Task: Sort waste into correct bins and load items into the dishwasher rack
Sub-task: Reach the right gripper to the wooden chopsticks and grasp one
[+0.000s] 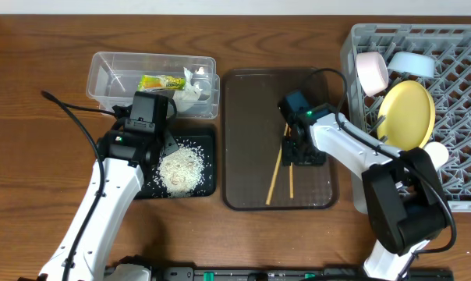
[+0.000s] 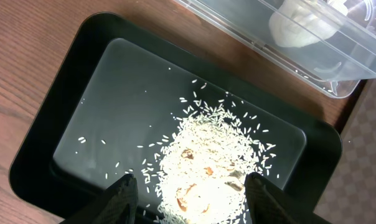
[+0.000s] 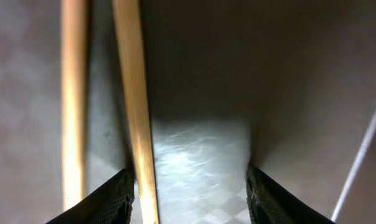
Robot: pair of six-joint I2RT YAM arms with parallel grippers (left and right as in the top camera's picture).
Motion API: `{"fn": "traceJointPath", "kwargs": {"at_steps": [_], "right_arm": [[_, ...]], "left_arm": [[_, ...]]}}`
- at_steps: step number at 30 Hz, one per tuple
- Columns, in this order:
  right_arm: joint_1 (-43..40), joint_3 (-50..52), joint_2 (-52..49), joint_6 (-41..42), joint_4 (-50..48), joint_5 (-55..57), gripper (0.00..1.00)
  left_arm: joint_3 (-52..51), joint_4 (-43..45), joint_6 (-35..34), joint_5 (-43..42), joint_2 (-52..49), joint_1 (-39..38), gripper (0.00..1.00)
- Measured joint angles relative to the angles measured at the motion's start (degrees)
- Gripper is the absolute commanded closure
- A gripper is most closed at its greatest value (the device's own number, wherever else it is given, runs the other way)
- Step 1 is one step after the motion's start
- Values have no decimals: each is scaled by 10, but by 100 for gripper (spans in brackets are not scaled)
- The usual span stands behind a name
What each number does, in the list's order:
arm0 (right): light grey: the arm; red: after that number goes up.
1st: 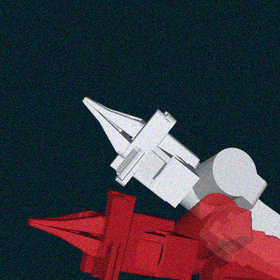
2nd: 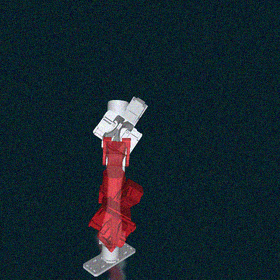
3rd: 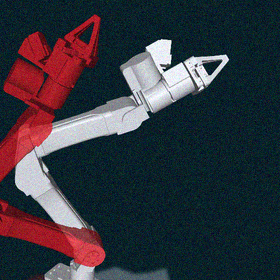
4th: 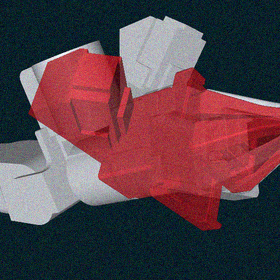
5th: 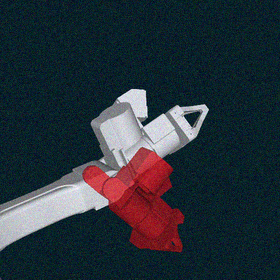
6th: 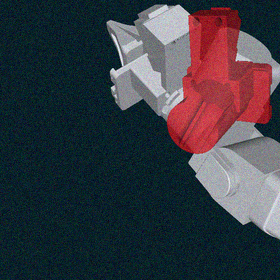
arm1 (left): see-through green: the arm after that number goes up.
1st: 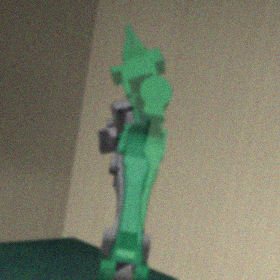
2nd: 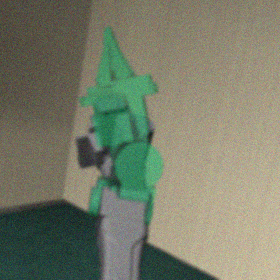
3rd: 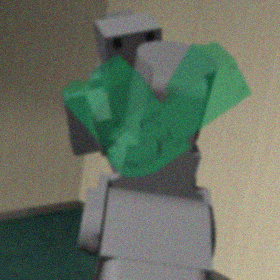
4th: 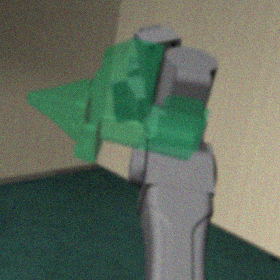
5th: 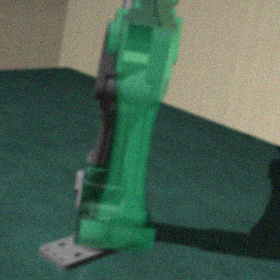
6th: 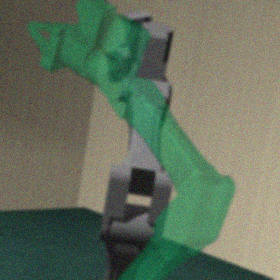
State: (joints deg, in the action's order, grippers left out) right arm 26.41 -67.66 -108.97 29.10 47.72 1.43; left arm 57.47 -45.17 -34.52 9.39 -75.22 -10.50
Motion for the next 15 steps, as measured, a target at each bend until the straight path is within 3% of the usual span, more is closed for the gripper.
{"fn": "traceJointPath", "kwargs": {"at_steps": [4, 10, 15], "right_arm": [[0, 0, 0, 7, 0, 12, 46], [0, 0, 0, 16, 5, 19, 74], [0, 0, 0, 17, 12, 19, 89]], "left_arm": [[0, 0, 0, 0, 0, 0, 42], [0, 0, 0, 0, 0, 0, 42], [0, 0, 0, 0, 0, 0, 42]]}}
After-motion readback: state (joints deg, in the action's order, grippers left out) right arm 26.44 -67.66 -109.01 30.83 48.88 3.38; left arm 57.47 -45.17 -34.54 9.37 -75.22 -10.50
